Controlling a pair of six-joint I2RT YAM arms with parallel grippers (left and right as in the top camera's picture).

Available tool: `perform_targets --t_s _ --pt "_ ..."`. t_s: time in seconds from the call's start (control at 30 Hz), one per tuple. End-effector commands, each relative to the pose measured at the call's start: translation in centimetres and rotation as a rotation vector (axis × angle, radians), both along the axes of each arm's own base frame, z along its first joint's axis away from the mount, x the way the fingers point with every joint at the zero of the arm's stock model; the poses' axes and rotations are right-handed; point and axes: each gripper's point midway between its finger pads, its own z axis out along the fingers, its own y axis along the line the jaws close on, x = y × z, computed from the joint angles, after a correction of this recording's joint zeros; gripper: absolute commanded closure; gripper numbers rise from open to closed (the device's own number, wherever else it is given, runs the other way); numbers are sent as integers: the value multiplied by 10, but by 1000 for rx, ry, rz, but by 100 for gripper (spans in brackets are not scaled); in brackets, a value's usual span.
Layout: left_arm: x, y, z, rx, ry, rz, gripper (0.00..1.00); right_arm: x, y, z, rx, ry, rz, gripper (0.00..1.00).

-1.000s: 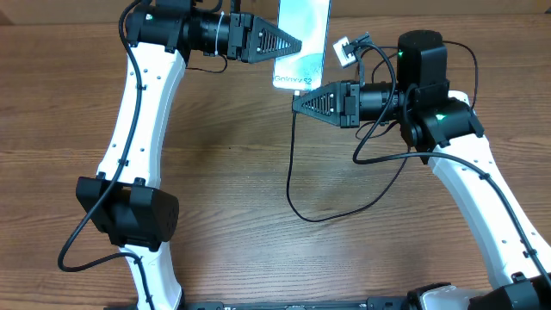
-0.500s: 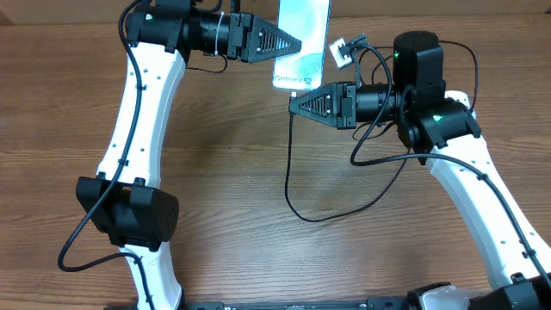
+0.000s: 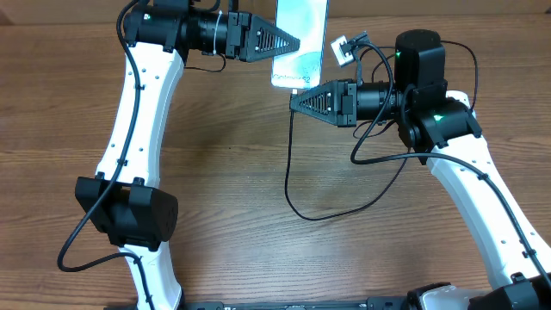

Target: Plug charger to phone and switch on socket

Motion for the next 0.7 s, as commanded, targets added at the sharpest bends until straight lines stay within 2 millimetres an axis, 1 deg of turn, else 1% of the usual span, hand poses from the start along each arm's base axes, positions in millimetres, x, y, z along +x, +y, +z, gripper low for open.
perform_targets --t_s 0.0,0.37,0.67 --pt "-12 -4 12 -37 -4 -48 96 4 -3 11 5 -47 -26 96" --pt "-13 -5 12 -37 -4 -49 96 5 -3 13 11 -44 -30 96" --pt "-19 -14 12 -40 -20 -75 96 6 -3 13 8 -40 -36 96"
